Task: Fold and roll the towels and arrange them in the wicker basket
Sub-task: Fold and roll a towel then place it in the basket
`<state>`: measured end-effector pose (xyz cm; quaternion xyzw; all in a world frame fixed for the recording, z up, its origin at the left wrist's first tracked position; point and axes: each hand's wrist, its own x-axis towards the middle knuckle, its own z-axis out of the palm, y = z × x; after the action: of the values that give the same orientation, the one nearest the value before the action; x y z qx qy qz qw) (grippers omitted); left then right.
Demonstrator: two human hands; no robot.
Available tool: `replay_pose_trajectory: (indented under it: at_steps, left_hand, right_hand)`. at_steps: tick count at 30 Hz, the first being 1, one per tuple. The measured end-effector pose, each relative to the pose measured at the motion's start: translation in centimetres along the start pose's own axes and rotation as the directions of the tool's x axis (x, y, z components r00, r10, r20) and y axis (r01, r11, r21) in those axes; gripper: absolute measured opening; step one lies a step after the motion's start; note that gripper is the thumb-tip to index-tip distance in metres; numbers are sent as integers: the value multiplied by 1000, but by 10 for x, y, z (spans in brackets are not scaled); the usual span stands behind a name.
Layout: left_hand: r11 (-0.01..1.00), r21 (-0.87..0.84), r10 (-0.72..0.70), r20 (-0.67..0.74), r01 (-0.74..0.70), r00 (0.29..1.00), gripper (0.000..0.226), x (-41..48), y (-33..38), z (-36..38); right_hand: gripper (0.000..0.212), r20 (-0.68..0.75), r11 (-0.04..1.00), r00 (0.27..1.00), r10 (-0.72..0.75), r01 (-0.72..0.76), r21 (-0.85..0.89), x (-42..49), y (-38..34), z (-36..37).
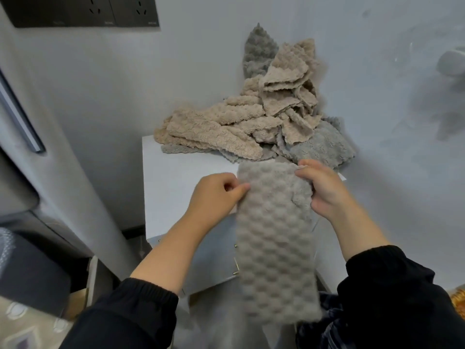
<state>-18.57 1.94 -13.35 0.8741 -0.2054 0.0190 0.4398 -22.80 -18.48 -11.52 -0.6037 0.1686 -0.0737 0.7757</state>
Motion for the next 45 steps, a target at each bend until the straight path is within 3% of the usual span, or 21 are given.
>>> replay_pose_trajectory:
  at_steps: [1, 2, 4, 5, 8, 13, 16, 19, 21, 23, 25, 27, 28, 29, 32, 34, 36, 38, 40, 43, 45]
  left_hand:
    - [997, -73, -29, -38, 27, 999, 20, 2, -1, -1]
    - [982, -171, -81, 15, 82, 997, 35, 3, -1, -2]
    - [909, -351, -153, 219, 225, 963, 75, 3, -1, -3]
    - [870, -408, -155, 307, 277, 939, 79, 2, -3, 0]
    - [790, -527, -99, 397, 315, 912, 50, 0, -2, 4]
    - [585, -678, -194, 417, 446, 888, 15, 3, -4, 4]
    - [633, -682, -205, 309, 366, 929, 14, 2, 1, 4]
    - [718, -650, -213, 138, 251, 967, 20, -1, 7, 8]
    - [682, -686, -271, 83, 253, 959, 20, -2, 7, 10]
    - [624, -732, -326, 75, 274, 942, 20, -1, 6, 8]
    - [605, -735, -346, 104, 307, 932, 21, 0, 3, 5]
    - [616, -712, -363, 122, 336, 924, 22, 2, -2, 3]
    - [643, -682, -383, 107, 348, 918, 24, 3, -4, 2]
    - [692, -633, -395, 69, 346, 916, 29, 5, -8, 0]
    - [912, -296, -311, -44, 285, 949, 43, 12, -18, -10]
    - [958, -85, -280, -97, 272, 955, 54, 14, -16, -16]
    - [954, -56, -300, -113, 295, 947, 54, 17, -16, -19]
    - [939, -108, -337, -81, 328, 938, 39, 20, -19, -20]
    - [869, -307, -402, 19, 388, 915, 14, 23, -19, -21]
    - [715, -581, -437, 61, 388, 897, 21, 29, -18, -26]
    - [730, -598, -399, 22, 331, 917, 19, 33, -20, -27]
  right_hand:
    - [27, 31, 1000, 999, -12, 12, -23, -2, -3, 1]
    - [26, 71, 998, 997, -21, 25, -57, -3, -3, 1]
    - [27, 158, 995, 987, -31, 45, -87, -4, -3, 1]
    - [28, 191, 995, 981, -31, 48, -83, -5, -4, 1]
    - [28, 259, 995, 965, -42, 63, -72, -3, -5, -3]
    - [30, 326, 980, 943, -71, 127, -153, -6, -8, -10]
    - [28, 216, 950, 969, -117, 172, -260, -1, -2, -8]
    - [21, 89, 981, 988, -127, 138, -136, 0, 3, 1]
    - [16, 116, 999, 993, -30, 25, 45, 0, 1, 4]
    - [32, 218, 984, 971, 102, -131, 123, 1, 1, 0]
    - [40, 282, 973, 933, 223, -232, -2, 0, 2, -2]
    - [23, 261, 960, 926, 273, -246, -131, 0, 5, -1]
    - [9, 218, 959, 940, 261, -228, -166, 1, 7, 0]
    - [9, 168, 960, 961, 220, -182, -214, 2, 9, 2]
    - [53, 36, 854, 997, -64, 74, -514, 8, 15, 6]
    - [57, 39, 792, 984, -176, 165, -588, 10, 18, 11]
    - [54, 38, 798, 981, -192, 179, -575, 16, 19, 14]
    - [44, 22, 829, 989, -144, 132, -543, 21, 19, 18]
    - [31, 30, 874, 994, -102, 104, -475, 22, 16, 22]
    - [17, 66, 940, 994, -89, 106, -324, 27, 10, 24]
    - [5, 75, 960, 994, -82, 99, -261, 33, 8, 24]
